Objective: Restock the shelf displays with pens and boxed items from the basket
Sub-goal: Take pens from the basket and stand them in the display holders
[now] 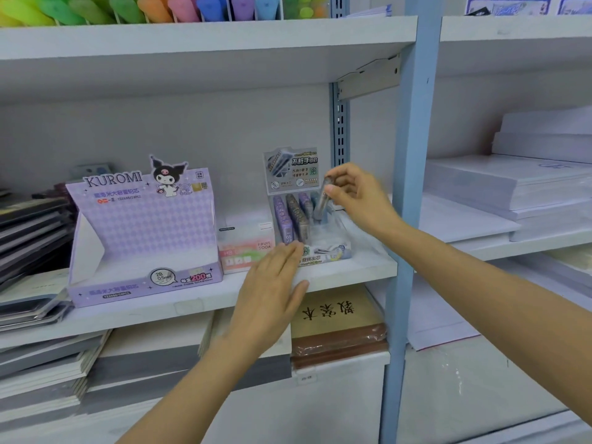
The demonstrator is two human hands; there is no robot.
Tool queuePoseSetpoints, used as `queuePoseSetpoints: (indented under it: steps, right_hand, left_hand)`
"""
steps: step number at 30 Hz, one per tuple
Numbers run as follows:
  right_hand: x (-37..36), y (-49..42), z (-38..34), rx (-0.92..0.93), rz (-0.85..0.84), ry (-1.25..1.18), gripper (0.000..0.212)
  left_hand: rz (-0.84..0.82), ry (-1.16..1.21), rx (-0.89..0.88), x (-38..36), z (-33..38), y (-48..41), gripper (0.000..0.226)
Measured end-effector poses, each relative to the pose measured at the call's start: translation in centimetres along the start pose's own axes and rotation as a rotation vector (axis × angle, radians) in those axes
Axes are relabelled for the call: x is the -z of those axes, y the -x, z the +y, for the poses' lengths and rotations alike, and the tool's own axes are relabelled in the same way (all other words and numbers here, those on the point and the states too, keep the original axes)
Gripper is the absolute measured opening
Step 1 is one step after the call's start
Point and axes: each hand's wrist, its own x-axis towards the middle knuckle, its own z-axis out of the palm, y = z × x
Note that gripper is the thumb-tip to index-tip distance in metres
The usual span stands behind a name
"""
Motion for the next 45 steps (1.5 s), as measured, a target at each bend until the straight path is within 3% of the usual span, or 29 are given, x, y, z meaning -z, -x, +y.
queuePoseSetpoints:
  steps: [14, 18, 22, 26, 30, 32, 35, 39, 45]
  right_hand:
    - [-2.0, -1.8, 2.9, -0.009, -0.161, 0.286, 0.02]
    - [-2.8, -1.7, 3.5, 0.066, -0.104, 0.299, 0.018]
    - [-3.1, -1.7, 4.4, 0.078, -0.126, 0.531, 0.023]
    - [-2.7, -0.4, 4.1, 0.076, -0.061, 0.478, 0.023]
    - [-3.5, 3.7, 1.1, 0.268, 0.041, 0.268, 0.014]
    - [-5.0, 7.1, -0.2, 0.329, -0.051, 0.141, 0.011]
    - [-8.8, 13.0, 0.2, 0.325, -0.376, 0.031, 0.011]
    - [-15.4, 21.1, 5.0, 0.089, -0.691, -0.016, 0.01]
    - [-23.7, 32.4, 15.4, -0.326, -1.013, 0.1, 0.015]
  left_hand:
    - [0.027, -0.017, -0.047, -0.4, 0.0, 0.3, 0.058]
    - [0.071, -0.023, -0.067, -0.4, 0.4, 0.4, 0.055]
    - [0.075, -0.031, -0.08, -0.4, 0.4, 0.4, 0.057]
    - [0.098, 0.09, -0.1, -0.1, -0.2, 0.8, 0.051]
    - [0.232, 0.112, -0.134, -0.8, -2.0, 4.0, 0.041]
    - [0.307, 0.091, -0.143, -2.1, -2.9, 6.7, 0.038]
    - [0.341, 0.081, -0.125, -4.5, -4.4, 11.4, 0.035]
    - [0.158, 0.167, 0.054, -8.3, -6.9, 18.9, 0.038]
    - [-0.532, 0.23, 0.56, -15.5, -9.6, 32.9, 0.038]
